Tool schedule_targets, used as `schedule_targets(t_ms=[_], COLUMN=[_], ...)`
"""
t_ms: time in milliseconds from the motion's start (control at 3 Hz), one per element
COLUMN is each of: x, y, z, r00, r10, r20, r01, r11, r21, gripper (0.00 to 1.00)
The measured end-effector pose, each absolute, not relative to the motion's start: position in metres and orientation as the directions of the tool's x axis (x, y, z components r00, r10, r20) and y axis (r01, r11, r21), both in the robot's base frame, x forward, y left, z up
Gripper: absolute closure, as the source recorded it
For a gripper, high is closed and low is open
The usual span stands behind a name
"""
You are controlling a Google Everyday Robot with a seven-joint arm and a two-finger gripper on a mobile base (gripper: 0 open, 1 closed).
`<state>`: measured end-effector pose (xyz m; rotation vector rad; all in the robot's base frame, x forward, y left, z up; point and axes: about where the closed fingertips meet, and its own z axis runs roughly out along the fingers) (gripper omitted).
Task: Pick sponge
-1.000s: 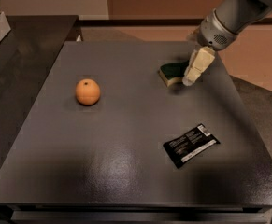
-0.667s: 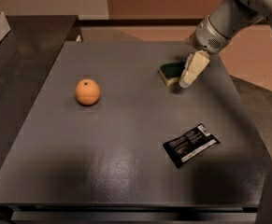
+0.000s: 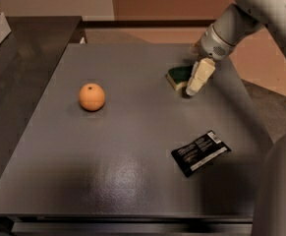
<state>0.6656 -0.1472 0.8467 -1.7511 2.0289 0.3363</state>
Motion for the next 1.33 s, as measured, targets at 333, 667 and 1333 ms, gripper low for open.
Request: schedule_targets(t_ms=[333,667,1333], x=[0.667,0.667,0.666], y=[-0.147,-0.147,-0.145], z=[0.847,0.85,0.864], r00=[-0.103,-0.097,-0.081], r10=[-0.872,-0.869,-0.857], r20=[-0.478,-0.485,-0.508], r01=[-0.981,-0.982,-0.981], r11=[0.168,0.164,0.16], r21=[-0.095,-0.098,-0.114], gripper=[0.18,0.41,0.87])
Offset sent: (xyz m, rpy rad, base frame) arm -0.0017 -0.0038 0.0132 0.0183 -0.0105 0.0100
